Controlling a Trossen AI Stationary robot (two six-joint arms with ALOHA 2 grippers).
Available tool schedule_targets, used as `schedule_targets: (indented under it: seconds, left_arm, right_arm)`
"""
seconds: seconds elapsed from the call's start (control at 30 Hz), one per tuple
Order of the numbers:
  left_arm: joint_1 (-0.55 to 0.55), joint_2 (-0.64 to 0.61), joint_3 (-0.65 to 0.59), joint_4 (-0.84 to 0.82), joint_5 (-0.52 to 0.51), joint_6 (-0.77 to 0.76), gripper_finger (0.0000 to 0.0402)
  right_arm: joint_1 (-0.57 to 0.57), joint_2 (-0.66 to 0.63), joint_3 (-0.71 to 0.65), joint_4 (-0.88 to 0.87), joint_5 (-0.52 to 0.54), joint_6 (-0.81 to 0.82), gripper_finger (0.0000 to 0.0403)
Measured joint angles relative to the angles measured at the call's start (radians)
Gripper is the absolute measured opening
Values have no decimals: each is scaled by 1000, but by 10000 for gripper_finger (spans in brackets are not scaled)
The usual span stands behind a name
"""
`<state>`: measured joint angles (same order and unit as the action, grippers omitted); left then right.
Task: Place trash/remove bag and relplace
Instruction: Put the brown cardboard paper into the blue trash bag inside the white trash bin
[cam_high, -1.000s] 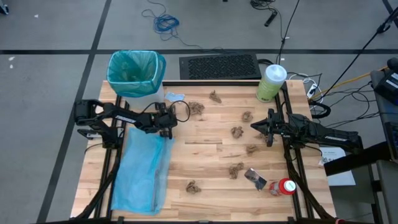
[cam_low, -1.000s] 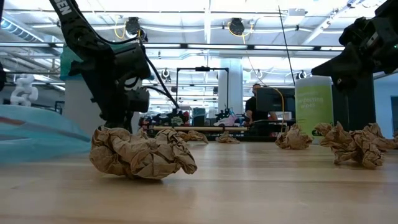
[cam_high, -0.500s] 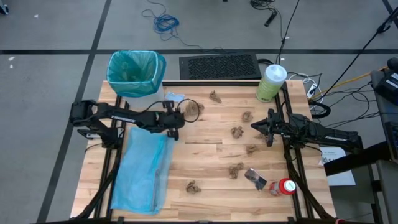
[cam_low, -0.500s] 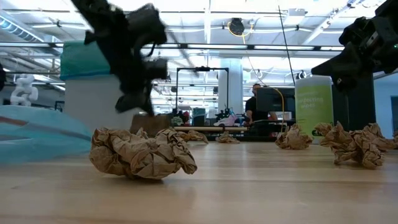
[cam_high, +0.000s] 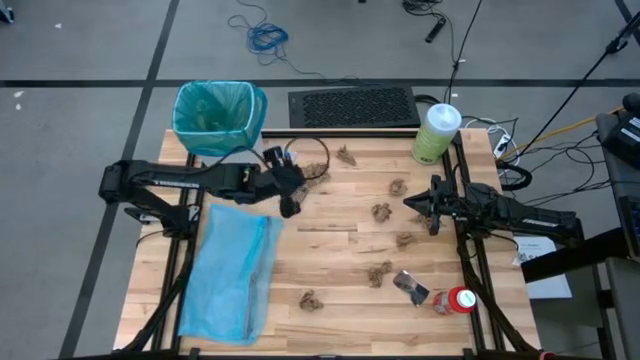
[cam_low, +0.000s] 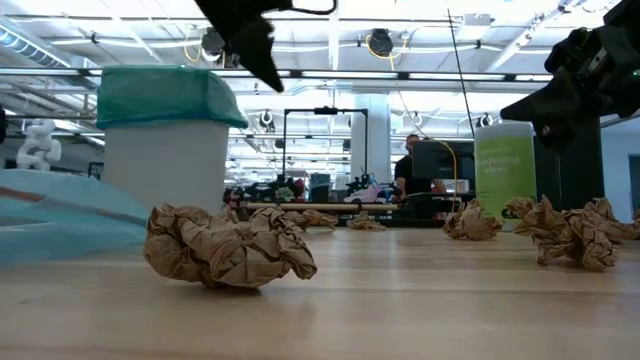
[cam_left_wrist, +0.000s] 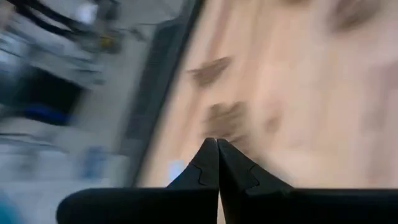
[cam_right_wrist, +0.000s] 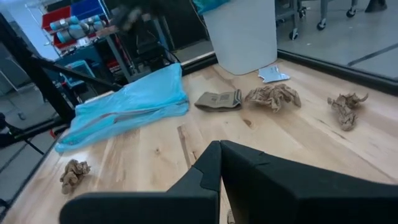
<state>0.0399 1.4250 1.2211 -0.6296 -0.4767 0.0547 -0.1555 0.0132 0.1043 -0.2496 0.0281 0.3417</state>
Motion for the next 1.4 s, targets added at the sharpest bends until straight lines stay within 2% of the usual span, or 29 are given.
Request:
schedule_targets:
  seconds: [0.1, 0.2, 0.53, 0.63, 0.8, 0.97, 1.07, 1.17, 1.3, 1.4]
  left_arm:
    - [12, 22, -2, -34, 156, -132, 8]
    - [5, 78, -2, -67, 206, -180, 34]
    - [-28, 329, -3, -81, 213, -233, 148]
    - [-28, 383, -3, -100, 198, -234, 165]
    - [-26, 457, -4, -140, 82, -234, 171]
    - [-3, 507, -2, -147, 52, -234, 169]
    - [9, 523, 1, -143, 50, -233, 152]
    - [24, 529, 0, -139, 39, -224, 109]
    - [32, 527, -3, -129, 40, -197, 23]
    - [33, 517, -4, -121, 31, -173, 7]
  right_arm:
    - [0, 0, 0, -1, 0, 21, 0]
    - [0, 0, 0, -5, 0, 21, 0]
    - [0, 0, 0, -3, 0, 14, 0]
    - [0, 0, 0, -3, 0, 14, 0]
    - [0, 0, 0, -2, 0, 14, 0]
    - [0, 0, 0, -2, 0, 14, 0]
    - [0, 0, 0, -2, -1, 29, 0]
    - [0, 0, 0, -2, -1, 38, 0]
    - [0, 0, 0, -2, 0, 39, 0]
    - [0, 0, 0, -2, 0, 39, 0]
